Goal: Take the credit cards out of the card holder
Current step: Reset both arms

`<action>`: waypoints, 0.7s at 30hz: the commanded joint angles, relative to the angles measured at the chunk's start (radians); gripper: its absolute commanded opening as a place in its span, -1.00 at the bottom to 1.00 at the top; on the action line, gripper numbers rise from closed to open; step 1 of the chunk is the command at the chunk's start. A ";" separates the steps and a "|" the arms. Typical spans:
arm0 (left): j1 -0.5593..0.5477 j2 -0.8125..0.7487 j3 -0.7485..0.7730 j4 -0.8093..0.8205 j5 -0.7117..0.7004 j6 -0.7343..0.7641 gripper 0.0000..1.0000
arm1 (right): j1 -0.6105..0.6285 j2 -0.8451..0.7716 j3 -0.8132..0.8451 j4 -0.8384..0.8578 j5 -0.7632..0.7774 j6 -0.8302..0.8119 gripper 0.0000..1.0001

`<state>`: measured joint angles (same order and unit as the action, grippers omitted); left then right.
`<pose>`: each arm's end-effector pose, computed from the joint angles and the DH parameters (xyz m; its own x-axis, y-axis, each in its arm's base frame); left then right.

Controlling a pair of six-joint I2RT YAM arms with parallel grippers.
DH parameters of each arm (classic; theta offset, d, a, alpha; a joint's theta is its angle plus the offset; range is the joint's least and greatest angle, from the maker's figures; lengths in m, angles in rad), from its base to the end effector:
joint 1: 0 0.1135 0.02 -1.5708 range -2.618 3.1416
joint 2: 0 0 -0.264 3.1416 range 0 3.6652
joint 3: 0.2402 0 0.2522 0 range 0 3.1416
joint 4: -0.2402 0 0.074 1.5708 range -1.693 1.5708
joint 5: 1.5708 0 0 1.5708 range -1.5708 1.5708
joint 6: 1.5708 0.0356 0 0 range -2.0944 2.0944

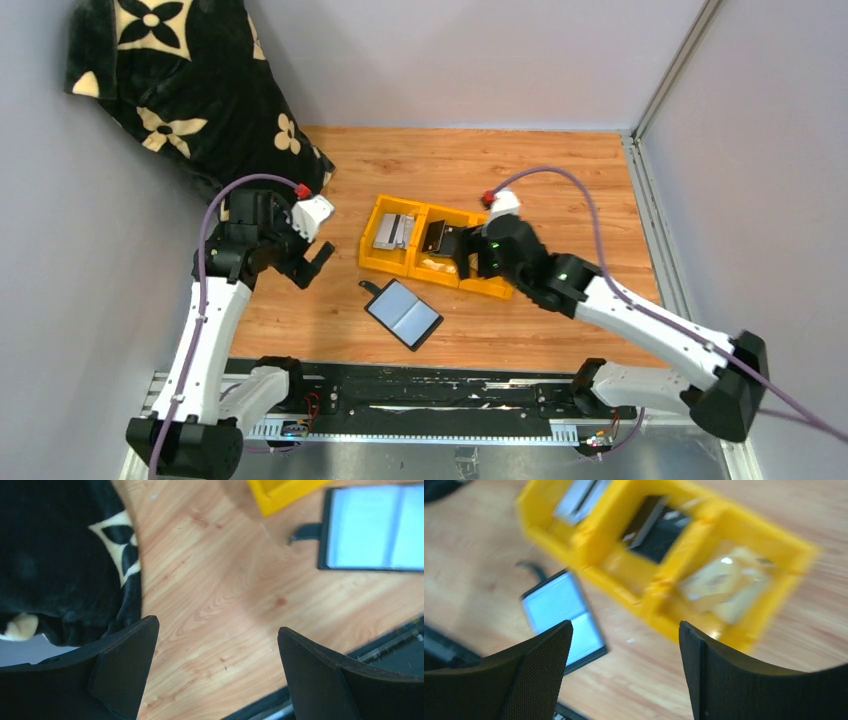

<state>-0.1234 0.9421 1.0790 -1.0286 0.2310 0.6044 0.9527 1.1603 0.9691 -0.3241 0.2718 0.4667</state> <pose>0.1652 -0.0287 0.3353 -0.4862 0.6177 -0.6181 0.6549 0.7259 0.2103 0.1589 0.2070 0.3146 -0.5474 -0.0218 -0.8366 -0.4517 0.8492 0.2734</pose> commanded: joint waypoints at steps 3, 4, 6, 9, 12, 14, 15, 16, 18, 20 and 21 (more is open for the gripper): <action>0.202 0.058 -0.163 0.375 0.056 -0.116 1.00 | -0.379 -0.211 -0.139 -0.123 0.159 -0.055 0.66; 0.213 0.058 -0.204 0.432 0.049 -0.127 1.00 | -0.450 -0.238 -0.159 -0.138 0.162 -0.053 0.67; 0.224 0.053 -0.326 0.559 0.037 -0.137 1.00 | -0.554 -0.273 -0.191 -0.149 0.190 -0.065 0.68; 0.231 0.039 -0.449 0.733 0.044 -0.175 1.00 | -0.622 -0.305 -0.244 -0.130 0.345 -0.059 0.75; 0.232 0.025 -0.533 0.920 0.040 -0.267 1.00 | -0.643 -0.313 -0.329 -0.044 0.518 -0.012 0.78; 0.232 0.025 -0.596 1.092 0.028 -0.337 1.00 | -0.644 -0.306 -0.404 0.068 0.654 -0.020 0.79; 0.232 0.032 -0.631 1.178 0.007 -0.382 1.00 | -0.644 -0.296 -0.446 0.153 0.694 -0.038 0.79; 0.233 0.037 -0.668 1.270 -0.027 -0.419 1.00 | -0.648 -0.278 -0.485 0.230 0.722 -0.070 0.79; 0.235 0.058 -0.714 1.397 -0.057 -0.468 1.00 | -0.669 -0.235 -0.510 0.301 0.751 -0.090 0.79; 0.238 0.088 -0.751 1.511 -0.075 -0.499 1.00 | -0.696 -0.193 -0.502 0.309 0.780 -0.057 0.79; 0.240 0.105 -0.782 1.590 -0.085 -0.511 1.00 | -0.706 -0.176 -0.512 0.352 0.802 -0.067 0.79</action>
<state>0.1036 1.0023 0.3653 0.1608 0.2081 0.2104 0.2955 0.9375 0.4709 -0.1558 0.8967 0.4019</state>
